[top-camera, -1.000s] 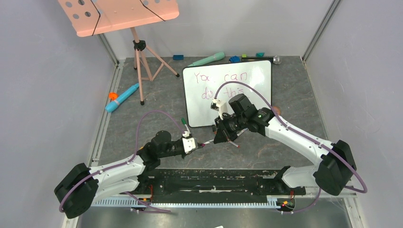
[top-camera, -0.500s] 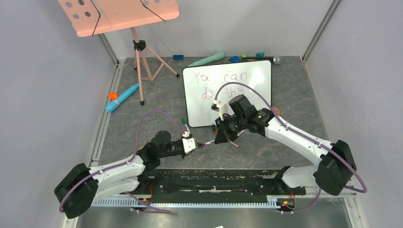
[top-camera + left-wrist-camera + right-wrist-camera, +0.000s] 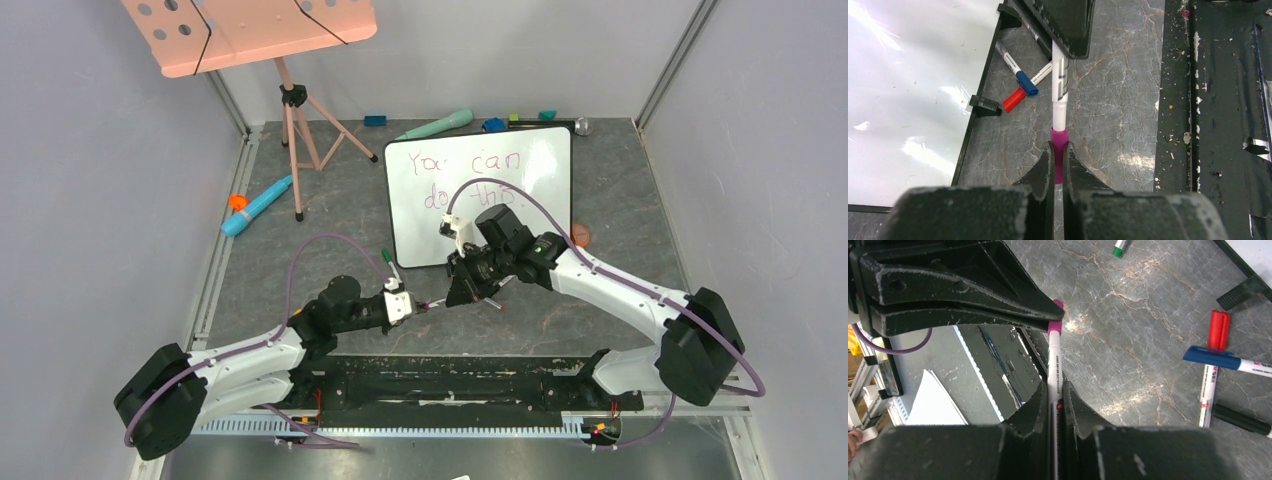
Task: Write a sentence on the whiteboard
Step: Close the whiteboard marker at the center of the board.
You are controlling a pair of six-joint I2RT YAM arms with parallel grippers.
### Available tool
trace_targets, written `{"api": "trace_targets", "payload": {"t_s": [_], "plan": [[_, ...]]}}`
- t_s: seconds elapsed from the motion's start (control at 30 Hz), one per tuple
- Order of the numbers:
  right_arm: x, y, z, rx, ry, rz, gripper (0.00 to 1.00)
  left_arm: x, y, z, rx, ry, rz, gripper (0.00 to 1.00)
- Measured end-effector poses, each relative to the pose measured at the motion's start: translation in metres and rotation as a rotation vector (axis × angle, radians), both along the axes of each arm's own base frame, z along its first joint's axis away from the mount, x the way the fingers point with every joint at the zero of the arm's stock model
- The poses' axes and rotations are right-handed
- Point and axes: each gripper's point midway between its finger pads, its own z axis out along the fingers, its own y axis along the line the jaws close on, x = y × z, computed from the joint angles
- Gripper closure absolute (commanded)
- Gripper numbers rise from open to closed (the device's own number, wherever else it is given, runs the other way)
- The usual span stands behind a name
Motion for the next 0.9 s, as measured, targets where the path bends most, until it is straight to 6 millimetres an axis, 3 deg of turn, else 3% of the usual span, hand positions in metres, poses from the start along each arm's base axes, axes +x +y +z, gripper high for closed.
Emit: {"api": "trace_targets", "payload": {"t_s": [0.23,0.6,0.9], "plan": [[0.0,0.017,-0.017,-0.011,0.025,0.003,1.0,-0.002,0.001,-0.003,0.009,0.009,-0.002,0.98],[-0.005,0.031,-0.039,-0.127,-0.012,-0.008,1.0,-0.006,0.008,-0.03,0.086,0.078,0.003,0.98],[0.011,0.017,-0.022,-0.299,-0.095,-0.037,1.0,0.013,-0.015,-0.019,0.037,0.048,-0.001,0.98]]}}
